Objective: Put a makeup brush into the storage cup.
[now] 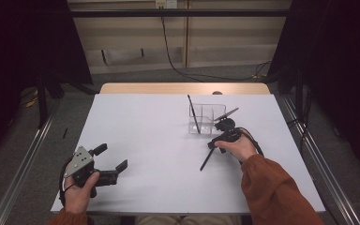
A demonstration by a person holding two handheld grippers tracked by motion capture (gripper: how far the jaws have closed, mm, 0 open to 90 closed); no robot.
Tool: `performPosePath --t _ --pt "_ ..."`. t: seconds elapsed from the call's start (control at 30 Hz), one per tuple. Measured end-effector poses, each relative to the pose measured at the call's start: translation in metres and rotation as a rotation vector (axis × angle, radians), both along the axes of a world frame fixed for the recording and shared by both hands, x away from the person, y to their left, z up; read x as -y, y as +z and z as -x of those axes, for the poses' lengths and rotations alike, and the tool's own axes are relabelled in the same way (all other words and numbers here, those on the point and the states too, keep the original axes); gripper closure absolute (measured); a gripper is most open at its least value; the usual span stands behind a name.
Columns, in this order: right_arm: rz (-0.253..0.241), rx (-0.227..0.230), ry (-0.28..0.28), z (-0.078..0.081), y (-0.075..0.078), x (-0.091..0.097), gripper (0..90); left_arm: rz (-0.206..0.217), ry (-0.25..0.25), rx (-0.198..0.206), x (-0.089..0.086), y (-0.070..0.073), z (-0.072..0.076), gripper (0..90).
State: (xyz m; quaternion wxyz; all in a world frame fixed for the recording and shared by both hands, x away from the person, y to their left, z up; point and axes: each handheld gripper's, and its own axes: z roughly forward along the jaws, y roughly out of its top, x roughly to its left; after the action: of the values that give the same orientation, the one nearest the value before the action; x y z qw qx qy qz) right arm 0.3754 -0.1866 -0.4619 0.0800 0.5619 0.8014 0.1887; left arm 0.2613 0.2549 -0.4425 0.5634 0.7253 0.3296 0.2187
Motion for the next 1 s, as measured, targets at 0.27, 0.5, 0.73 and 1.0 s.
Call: performPosePath --t 0.27,0.5,0.73,1.0 --pt "0.017 0.001 -0.006 0.0008 0.0017 0.0024 33.0 -0.001 0.001 0.0 0.0002 0.0 0.0001 2.4" --pt "0.023 0.007 -0.003 0.0004 0.0021 0.0056 38.5 -0.002 0.002 0.001 -0.0001 -0.0001 -0.0001 2.4" --pt "0.01 -0.003 -0.002 0.0007 0.0029 0.0075 35.9 0.004 0.006 -0.003 0.0006 -0.0004 0.0001 2.4" --pt "0.051 -0.003 -0.02 0.0061 0.0041 0.0075 51.1 0.004 0.006 -0.003 0.0005 -0.0004 0.0002 2.4"
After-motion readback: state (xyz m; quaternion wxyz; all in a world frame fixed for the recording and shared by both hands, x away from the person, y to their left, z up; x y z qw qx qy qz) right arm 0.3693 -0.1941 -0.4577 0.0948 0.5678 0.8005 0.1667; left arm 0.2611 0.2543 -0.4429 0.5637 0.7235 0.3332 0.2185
